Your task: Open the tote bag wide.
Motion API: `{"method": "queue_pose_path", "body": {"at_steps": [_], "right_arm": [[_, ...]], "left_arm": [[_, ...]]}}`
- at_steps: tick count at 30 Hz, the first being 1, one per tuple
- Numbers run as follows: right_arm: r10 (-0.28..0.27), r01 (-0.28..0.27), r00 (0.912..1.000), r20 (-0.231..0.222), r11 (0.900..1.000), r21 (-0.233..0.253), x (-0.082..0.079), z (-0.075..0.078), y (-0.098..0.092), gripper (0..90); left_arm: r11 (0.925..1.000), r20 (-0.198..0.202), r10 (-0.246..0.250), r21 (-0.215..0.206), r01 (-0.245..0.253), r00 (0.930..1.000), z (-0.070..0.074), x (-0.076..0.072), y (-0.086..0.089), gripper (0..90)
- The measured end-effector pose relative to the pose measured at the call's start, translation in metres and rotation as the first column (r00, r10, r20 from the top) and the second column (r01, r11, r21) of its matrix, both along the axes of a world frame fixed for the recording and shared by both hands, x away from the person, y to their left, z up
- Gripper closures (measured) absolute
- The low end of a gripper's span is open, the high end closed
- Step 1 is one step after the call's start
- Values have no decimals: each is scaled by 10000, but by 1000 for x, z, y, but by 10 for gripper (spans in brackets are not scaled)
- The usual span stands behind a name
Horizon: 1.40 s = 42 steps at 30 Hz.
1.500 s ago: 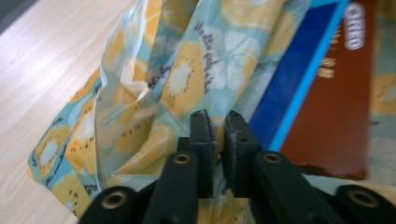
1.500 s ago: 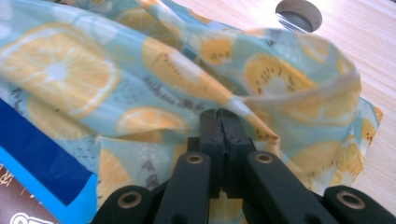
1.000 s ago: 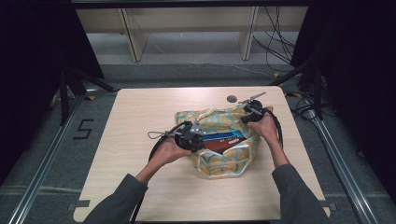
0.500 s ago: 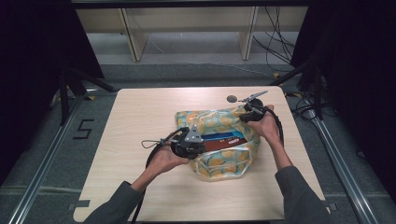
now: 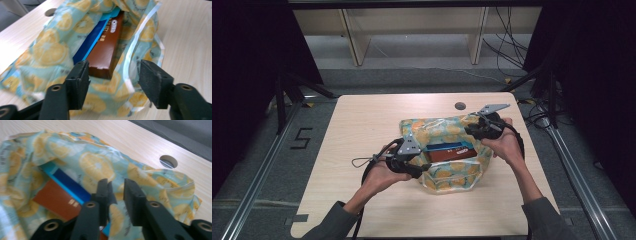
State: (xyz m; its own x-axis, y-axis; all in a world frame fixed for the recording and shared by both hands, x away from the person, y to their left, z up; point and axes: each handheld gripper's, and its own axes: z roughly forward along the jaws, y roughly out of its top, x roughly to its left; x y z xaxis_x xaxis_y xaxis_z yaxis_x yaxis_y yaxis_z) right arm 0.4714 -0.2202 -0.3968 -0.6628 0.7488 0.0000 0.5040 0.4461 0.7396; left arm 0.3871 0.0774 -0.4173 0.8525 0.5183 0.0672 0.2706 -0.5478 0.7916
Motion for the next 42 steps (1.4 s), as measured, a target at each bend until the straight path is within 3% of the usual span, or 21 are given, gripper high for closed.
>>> {"method": "queue_pose_path", "body": {"at_steps": [1, 11, 13, 16, 21, 22, 23, 25, 26, 28, 29, 31, 32, 33, 34, 36, 38, 39, 40, 41, 42], "right_arm": [[167, -175, 9991, 401, 9997, 187, -9, -2, -4, 686], [72, -98, 9980, 620, 9991, 414, -45, -9, -20, 512], [-276, 234, 9978, 604, 9973, 689, -57, -11, -21, 485], [-139, 82, 9961, 866, 9978, 657, -65, -14, -26, 466], [-259, 204, 9967, 764, 9972, 725, -81, -22, -32, 437], [-244, 203, 9980, 582, 9973, 703, -83, -22, -34, 434], [-309, 247, 9968, 734, 9962, 831, -85, -25, -35, 426], [-434, 398, 9983, 378, 9949, 923, -91, -25, -35, 411], [-422, 373, 9976, 554, 9955, 870, -93, -29, -36, 404], [-521, 496, 9983, 252, 9945, 920, -99, -31, -36, 401], [-446, 413, 9983, 365, 9954, 861, -101, -33, -37, 397], [-595, 574, 9980, 194, 9937, 966, -106, -36, -36, 391], [-485, 450, 9980, 399, 9955, 832, -107, -38, -38, 389], [-668, 652, 9977, 137, 9933, 953, -112, -39, -37, 388], [-653, 619, 9973, 348, 9940, 905, -114, -42, -38, 386], [-574, 548, 9979, 292, 9950, 833, -119, -45, -41, 373], [-503, 468, 9979, 402, 9955, 825, -121, -46, -42, 373], [-604, 584, 9980, 190, 9941, 910, -125, -46, -42, 372], [-589, 550, 9974, 427, 9948, 860, -126, -48, -44, 371], [-588, 553, 9975, 381, 9947, 869, -128, -48, -45, 370], [-712, 678, 9970, 303, 9924, 1028, -131, -50, -45, 366]], "left_arm": [[10000, 40, 89, -23, -89, 10000, 0, -3, 3, 372], [9972, 176, 625, -423, -617, 9979, -11, -31, 26, 306], [9946, 20, 865, -571, -863, 9962, -14, -37, 33, 287], [9916, -8, 1068, -732, -1065, 9943, -17, -43, 43, 246], [9808, -208, 1545, -1174, -1559, 9878, -23, -53, 54, 214], [9821, -125, 1539, -1076, -1544, 9880, -25, -54, 57, 210], [9799, -298, 1592, -1172, -1616, 9868, -27, -56, 57, 202], [9792, -312, 1646, -1149, -1671, 9859, -31, -58, 58, 189], [9807, -297, 1645, -1019, -1668, 9859, -32, -59, 60, 188], [9797, -372, 1582, -1188, -1616, 9867, -36, -61, 60, 187], [9759, -455, 1691, -1324, -1737, 9846, -38, -63, 59, 187], [9759, -508, 1718, -1276, -1771, 9838, -40, -65, 59, 187], [9794, -447, 1614, -1158, -1656, 9859, -42, -66, 60, 186], [9801, -489, 1601, -1108, -1646, 9859, -45, -67, 61, 185], [9767, -518, 1684, -1259, -1737, 9844, -47, -69, 60, 185], [9819, -371, 1565, -1025, -1596, 9870, -50, -70, 61, 184], [9819, -29, 1745, -742, -1743, 9846, -54, -73, 63, 184], [9763, -167, 1906, -1013, -1913, 9815, -57, -75, 61, 184], [9778, -183, 1863, -938, -1872, 9823, -58, -76, 62, 184], [9806, -201, 1770, -822, -1781, 9840, -60, -76, 63, 183], [9782, -266, 1856, -894, -1873, 9823, -61, -78, 63, 183]]}}
